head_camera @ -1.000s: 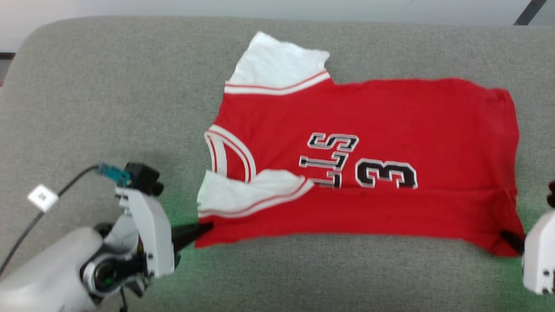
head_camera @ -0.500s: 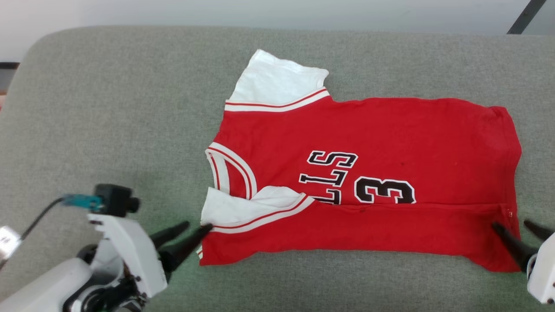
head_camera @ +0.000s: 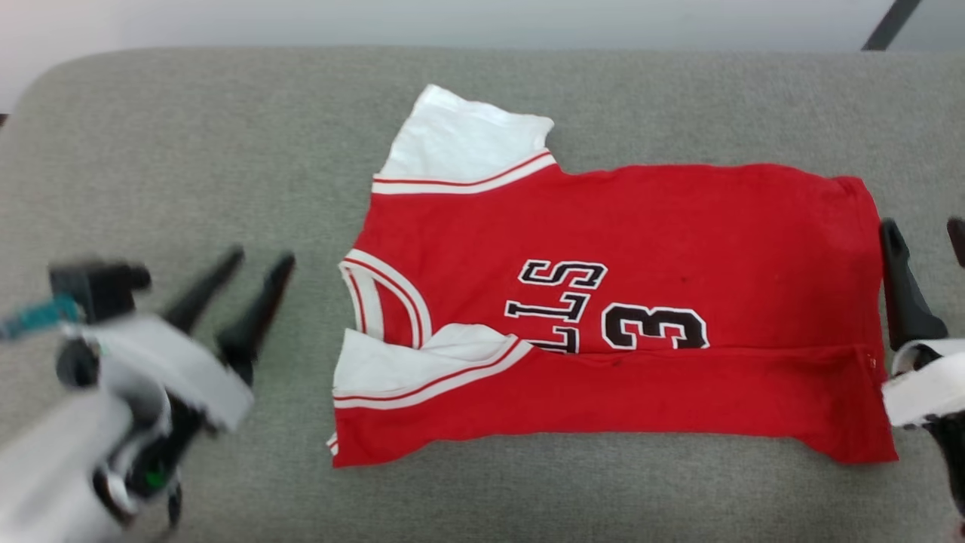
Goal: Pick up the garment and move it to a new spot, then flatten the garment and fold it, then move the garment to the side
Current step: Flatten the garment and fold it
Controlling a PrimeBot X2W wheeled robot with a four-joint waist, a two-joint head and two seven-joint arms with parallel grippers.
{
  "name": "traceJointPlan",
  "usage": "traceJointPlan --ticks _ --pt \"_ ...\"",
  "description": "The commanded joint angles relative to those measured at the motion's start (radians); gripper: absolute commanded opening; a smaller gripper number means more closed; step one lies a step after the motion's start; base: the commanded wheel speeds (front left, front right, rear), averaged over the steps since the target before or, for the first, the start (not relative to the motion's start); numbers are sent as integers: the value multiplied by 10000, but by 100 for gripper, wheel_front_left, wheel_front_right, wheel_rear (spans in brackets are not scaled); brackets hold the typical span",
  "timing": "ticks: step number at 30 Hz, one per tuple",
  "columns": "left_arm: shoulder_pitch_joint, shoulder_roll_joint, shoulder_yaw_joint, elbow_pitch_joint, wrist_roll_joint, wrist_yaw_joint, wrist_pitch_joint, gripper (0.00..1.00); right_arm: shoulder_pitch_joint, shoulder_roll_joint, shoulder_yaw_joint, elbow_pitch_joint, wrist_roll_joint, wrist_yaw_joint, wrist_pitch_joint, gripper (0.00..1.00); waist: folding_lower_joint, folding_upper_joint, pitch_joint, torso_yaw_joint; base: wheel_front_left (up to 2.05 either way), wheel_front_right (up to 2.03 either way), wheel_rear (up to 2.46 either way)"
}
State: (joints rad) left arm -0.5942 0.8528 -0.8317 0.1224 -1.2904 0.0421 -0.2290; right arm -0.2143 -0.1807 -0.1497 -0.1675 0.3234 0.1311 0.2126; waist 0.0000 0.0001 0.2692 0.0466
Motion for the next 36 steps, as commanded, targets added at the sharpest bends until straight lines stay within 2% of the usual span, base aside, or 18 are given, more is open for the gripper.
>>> traceJointPlan --ticks 1,4,7,13,17,23,27,30,35,36 --pt "-193 -15 56 74 115 -62 -34 100 -99 -9 50 22 -103 -7 -137 100 0 -1 198 -185 0 0 0" --pt "-1236 -239 113 710 588 -366 93 100 -373 184 384 135 -400 -7 -1022 100 0 -1 528 -533 0 0 0" --pt "-2430 -404 144 1549 1018 -535 443 100 -554 337 650 194 -662 -7 -1456 100 0 -1 879 -1012 0 0 0" --pt "-4642 -759 -161 3435 1534 -1301 1779 100 -779 714 1068 -22 -766 -7 -1846 100 0 -1 1670 -2072 0 0 0" --pt "-5855 -893 -517 4793 1733 -1613 2839 100 -762 922 1227 -222 -776 -7 -2045 100 0 -1 2050 -2692 0 0 0" --pt "-7116 -892 -1111 6061 1267 -1730 5159 100 -565 1166 1477 -435 -721 -7 -2152 100 0 -1 2536 -3332 0 0 0" --pt "-7768 -794 -1497 6670 792 -1720 7372 100 -562 1229 1672 -410 -638 -7 -2082 100 0 -1 2876 -3672 0 0 0" --pt "-8297 -869 -1565 7049 476 -1721 8584 100 -612 1255 1777 -412 -610 -7 -2102 100 0 -1 3121 -3835 0 0 0" --pt "-8615 -1090 -1875 7284 337 -1724 9553 100 -646 1288 1828 -460 -605 -7 -2137 100 0 -1 3338 -3961 0 0 0" --pt "-8609 -1116 -1936 7263 345 -1724 9577 89 -640 1292 1827 -466 -616 -7 -2139 100 0 -1 3353 -3960 0 0 0"
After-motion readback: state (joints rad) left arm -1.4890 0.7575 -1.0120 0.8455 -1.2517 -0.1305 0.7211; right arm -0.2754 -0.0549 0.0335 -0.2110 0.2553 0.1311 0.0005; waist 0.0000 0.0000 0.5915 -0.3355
